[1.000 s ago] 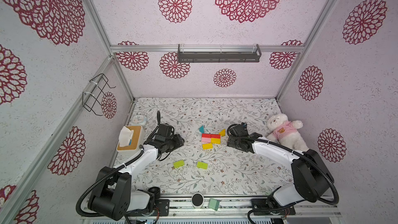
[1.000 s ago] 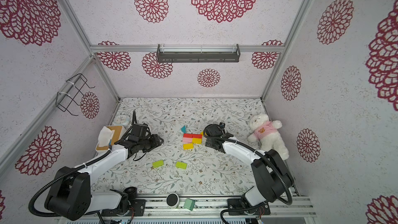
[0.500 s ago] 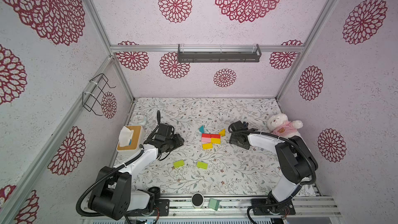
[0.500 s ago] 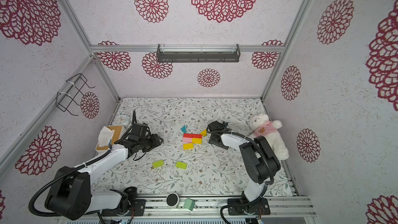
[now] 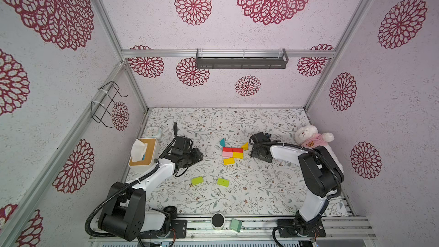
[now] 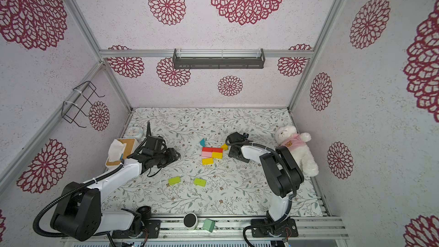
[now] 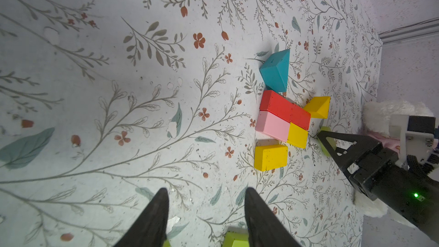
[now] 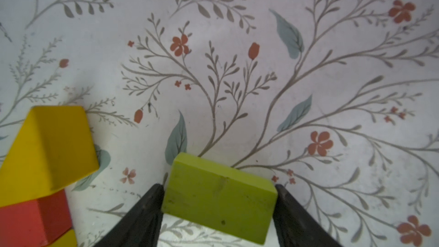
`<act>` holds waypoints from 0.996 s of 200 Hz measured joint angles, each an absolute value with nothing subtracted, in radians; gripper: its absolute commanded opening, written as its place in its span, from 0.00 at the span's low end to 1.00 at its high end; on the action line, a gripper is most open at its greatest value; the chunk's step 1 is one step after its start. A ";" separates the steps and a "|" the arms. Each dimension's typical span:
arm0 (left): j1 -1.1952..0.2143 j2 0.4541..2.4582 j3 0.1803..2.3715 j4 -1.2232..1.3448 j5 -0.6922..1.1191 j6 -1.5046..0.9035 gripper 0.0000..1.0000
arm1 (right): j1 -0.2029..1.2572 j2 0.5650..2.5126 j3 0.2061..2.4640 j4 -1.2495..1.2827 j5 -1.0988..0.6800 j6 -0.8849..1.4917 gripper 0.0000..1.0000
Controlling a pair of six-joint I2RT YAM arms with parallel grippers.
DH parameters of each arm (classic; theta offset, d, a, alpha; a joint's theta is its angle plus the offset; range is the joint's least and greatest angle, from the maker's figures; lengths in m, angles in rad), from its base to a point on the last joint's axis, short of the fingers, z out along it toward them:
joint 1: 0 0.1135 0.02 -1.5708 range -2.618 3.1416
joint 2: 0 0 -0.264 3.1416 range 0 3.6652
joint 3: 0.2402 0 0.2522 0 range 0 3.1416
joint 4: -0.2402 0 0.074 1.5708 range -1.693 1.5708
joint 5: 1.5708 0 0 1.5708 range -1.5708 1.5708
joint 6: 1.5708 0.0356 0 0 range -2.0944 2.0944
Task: Assemble a carrot with building blocks
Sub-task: Pick up the building block from the center of the board, then place the building block at the center of the board.
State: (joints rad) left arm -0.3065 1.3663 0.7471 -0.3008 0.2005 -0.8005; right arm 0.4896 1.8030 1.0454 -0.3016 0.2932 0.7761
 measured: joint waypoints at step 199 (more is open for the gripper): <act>-0.393 1.521 0.786 -0.268 0.301 -0.768 0.54 | 0.748 1.724 0.971 -0.305 0.229 0.725 0.60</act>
State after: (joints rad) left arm -0.3931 1.5208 0.7864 -0.2684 0.3012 -0.7677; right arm 0.7475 1.7241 0.9707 -0.3054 0.2295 0.7250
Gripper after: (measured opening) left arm 0.543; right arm 0.634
